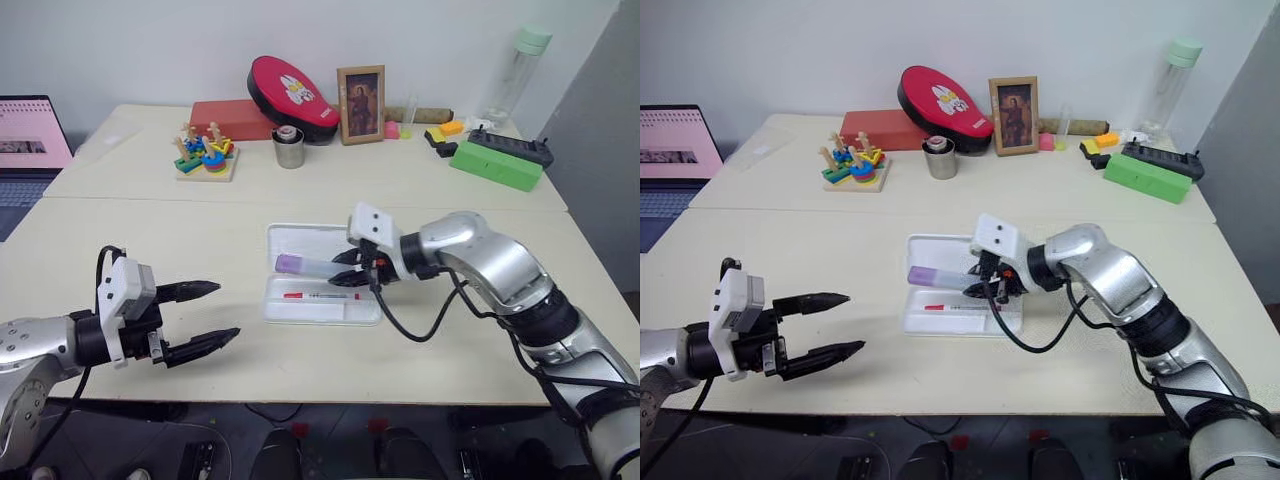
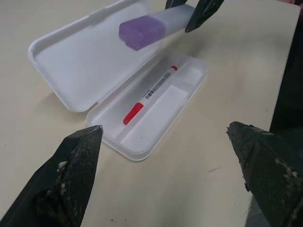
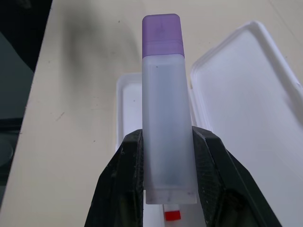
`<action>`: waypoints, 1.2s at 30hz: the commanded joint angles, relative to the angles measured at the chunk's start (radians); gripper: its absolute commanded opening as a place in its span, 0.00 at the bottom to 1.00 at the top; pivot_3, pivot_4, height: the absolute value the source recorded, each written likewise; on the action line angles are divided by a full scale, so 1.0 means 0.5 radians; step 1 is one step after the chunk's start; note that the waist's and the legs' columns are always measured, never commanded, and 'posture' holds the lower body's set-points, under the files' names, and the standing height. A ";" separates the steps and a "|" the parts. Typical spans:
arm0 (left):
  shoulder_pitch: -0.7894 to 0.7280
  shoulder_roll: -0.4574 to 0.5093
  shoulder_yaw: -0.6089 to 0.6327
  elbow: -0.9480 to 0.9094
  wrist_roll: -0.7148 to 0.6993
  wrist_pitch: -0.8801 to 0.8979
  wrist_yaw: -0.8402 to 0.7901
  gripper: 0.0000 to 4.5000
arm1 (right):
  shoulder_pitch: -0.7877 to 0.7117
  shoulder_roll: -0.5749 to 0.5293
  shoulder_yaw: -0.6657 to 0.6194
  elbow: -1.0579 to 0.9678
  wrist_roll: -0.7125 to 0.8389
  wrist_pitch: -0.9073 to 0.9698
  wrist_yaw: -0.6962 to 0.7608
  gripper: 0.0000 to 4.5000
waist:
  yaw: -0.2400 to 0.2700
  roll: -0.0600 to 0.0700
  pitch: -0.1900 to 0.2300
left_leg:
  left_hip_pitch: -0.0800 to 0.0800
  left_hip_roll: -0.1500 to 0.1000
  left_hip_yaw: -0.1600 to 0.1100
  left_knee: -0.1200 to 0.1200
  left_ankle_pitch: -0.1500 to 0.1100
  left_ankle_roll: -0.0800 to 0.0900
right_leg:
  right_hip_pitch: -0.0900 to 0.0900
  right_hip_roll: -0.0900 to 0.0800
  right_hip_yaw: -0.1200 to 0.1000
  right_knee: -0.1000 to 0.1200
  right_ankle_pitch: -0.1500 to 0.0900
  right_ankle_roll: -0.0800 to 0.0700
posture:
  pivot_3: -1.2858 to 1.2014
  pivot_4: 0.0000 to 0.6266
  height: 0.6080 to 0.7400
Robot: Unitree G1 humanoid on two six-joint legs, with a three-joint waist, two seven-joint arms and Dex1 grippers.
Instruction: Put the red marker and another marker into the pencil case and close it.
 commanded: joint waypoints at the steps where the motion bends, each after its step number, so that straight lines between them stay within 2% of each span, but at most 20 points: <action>1: 0.027 -0.033 0.067 -0.118 -0.055 -0.023 0.073 1.00 | -0.060 0.051 0.101 0.052 -0.135 -0.044 -0.001 0.24 | 0.001 0.000 0.000 | 0.000 0.000 0.000 0.000 0.000 0.000 | 0.000 0.000 0.000 0.000 0.000 0.000 | 0.52 0.24 1.00; 16: 0.173 -0.081 0.100 -0.261 -0.112 -0.001 0.245 1.00 | 0.066 0.231 0.247 -0.029 -0.309 0.046 -0.074 0.24 | -0.007 -0.001 -0.001 | -0.002 0.000 0.000 -0.001 0.000 0.000 | 0.001 0.000 0.000 0.002 -0.001 -0.001 | 0.52 0.24 1.00; 31: 0.198 -0.080 0.089 -0.324 -0.162 0.036 0.327 1.00 | 0.094 0.290 0.289 0.100 -0.434 -0.028 -0.083 0.24 | -0.008 -0.002 -0.001 | 0.000 0.000 0.000 -0.001 0.000 0.000 | 0.000 0.000 0.000 0.002 0.000 -0.001 | 0.52 0.24 1.00; 33: 0.197 -0.078 0.090 -0.324 -0.165 0.037 0.332 1.00 | 0.092 0.301 0.286 0.119 -0.446 -0.040 -0.077 0.40 | -0.009 -0.002 -0.001 | 0.000 0.000 0.000 -0.001 0.000 0.000 | 0.000 0.000 0.000 0.002 0.000 -0.001 | 0.52 0.24 1.00; 36: 0.190 -0.073 0.089 -0.321 -0.168 0.037 0.338 1.00 | 0.089 0.306 0.287 0.138 -0.458 -0.059 -0.062 0.55 | -0.010 -0.002 -0.001 | 0.000 0.000 0.000 -0.002 0.000 0.000 | 0.000 0.000 0.000 0.002 -0.001 -0.001 | 0.52 0.24 1.00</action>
